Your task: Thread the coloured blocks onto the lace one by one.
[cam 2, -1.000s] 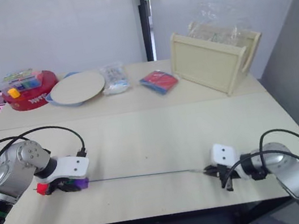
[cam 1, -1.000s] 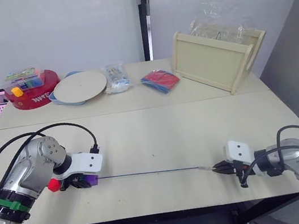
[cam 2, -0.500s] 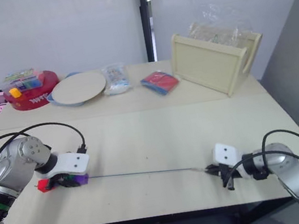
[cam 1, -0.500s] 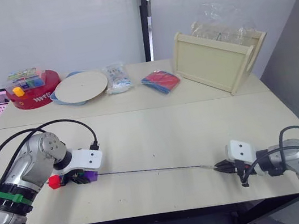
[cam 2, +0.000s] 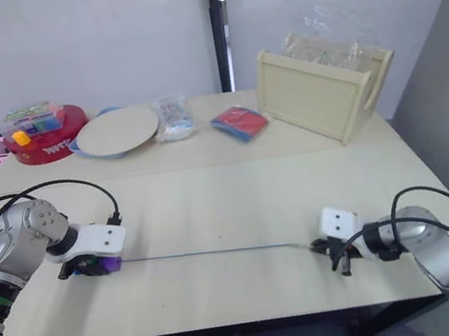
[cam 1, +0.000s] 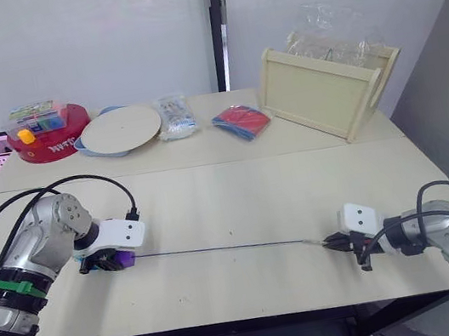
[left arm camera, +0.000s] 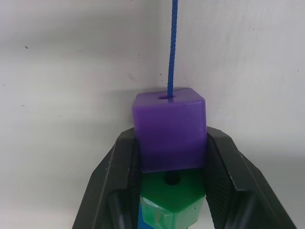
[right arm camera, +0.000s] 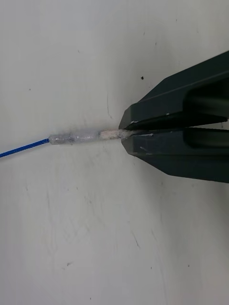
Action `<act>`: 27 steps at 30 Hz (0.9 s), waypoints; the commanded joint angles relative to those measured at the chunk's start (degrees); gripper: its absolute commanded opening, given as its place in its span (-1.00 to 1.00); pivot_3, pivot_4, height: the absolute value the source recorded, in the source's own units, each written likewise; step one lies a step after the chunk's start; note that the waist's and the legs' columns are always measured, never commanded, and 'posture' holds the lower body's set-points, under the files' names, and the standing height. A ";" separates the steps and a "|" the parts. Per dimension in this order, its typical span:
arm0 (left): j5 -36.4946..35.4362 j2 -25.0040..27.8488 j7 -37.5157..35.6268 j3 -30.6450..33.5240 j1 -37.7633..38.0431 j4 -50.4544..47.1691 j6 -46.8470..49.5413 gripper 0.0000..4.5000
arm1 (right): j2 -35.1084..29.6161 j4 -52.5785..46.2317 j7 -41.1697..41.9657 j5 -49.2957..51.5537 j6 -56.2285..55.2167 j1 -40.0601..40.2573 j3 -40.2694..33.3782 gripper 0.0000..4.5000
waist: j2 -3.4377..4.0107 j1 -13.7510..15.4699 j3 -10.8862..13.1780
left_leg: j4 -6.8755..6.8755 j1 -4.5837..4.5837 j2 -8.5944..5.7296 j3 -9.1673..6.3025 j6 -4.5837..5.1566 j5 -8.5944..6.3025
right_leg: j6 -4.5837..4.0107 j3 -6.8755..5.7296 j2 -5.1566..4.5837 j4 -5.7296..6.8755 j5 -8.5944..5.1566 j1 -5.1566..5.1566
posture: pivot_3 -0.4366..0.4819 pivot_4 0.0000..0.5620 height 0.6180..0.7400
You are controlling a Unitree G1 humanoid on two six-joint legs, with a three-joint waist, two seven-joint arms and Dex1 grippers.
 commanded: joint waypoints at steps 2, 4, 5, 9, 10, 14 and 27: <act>0.52 -0.06 -0.02 0.43 0.58 -0.98 0.61 -0.45 | 0.40 3.55 -1.72 -4.41 3.09 1.49 2.40 -1.00 | -0.01 -0.01 -0.01 | 0.00 0.00 0.00 0.00 0.00 0.00 | 0.00 0.00 0.00 0.00 0.00 0.00 | -0.05 -0.47 1.00; 0.59 -0.08 0.06 0.51 0.84 -0.89 0.59 -0.45 | 0.95 2.89 -1.87 -4.39 3.44 1.49 2.65 -1.00 | -0.03 -0.09 -0.02 | 0.00 0.01 0.00 0.00 0.00 0.00 | 0.00 0.00 0.00 0.00 0.00 0.01 | -0.05 -0.47 1.00; 0.64 -0.04 0.08 0.59 0.95 -0.80 0.53 -0.45 | 1.09 2.69 -1.95 -4.45 3.53 1.52 2.73 -1.00 | -0.03 -0.13 -0.02 | 0.00 0.02 0.00 0.00 0.00 0.00 | 0.00 0.00 0.00 0.00 0.00 0.01 | -0.05 -0.47 1.00; 1.24 0.30 0.81 0.90 1.52 -0.08 0.17 -0.45 | 1.65 2.79 -2.43 -4.82 3.43 1.83 2.91 -1.00 | -0.03 -0.18 -0.04 | -0.01 0.06 0.01 0.00 0.00 0.00 | 0.00 0.01 0.01 0.01 0.00 0.03 | -0.05 -0.47 1.00; 1.46 0.23 1.32 1.03 1.55 0.16 0.12 -0.45 | 1.71 2.87 -2.49 -4.92 3.40 1.94 2.86 -1.00 | -0.03 -0.19 -0.04 | -0.02 0.07 0.01 0.00 0.00 0.00 | 0.00 0.01 0.01 0.01 0.00 0.04 | -0.05 -0.47 1.00; 1.03 -0.56 2.82 1.63 1.77 0.25 -0.28 -0.45 | 2.33 2.21 -2.38 -4.23 4.03 2.50 2.66 -1.00 | -0.01 -0.22 -0.06 | -0.03 0.16 0.01 0.00 0.00 0.00 | 0.00 0.01 0.01 0.01 0.00 0.10 | -0.05 -0.47 1.00; -3.95 0.14 2.88 7.17 7.15 -4.17 -0.13 0.15 | 5.95 3.55 -3.36 -5.87 9.49 -0.06 5.52 -0.86 | -0.29 -0.67 -0.38 | -0.34 1.03 0.08 0.02 0.00 -0.02 | 0.01 0.00 0.04 -0.23 -0.02 0.90 | -0.05 -0.47 1.00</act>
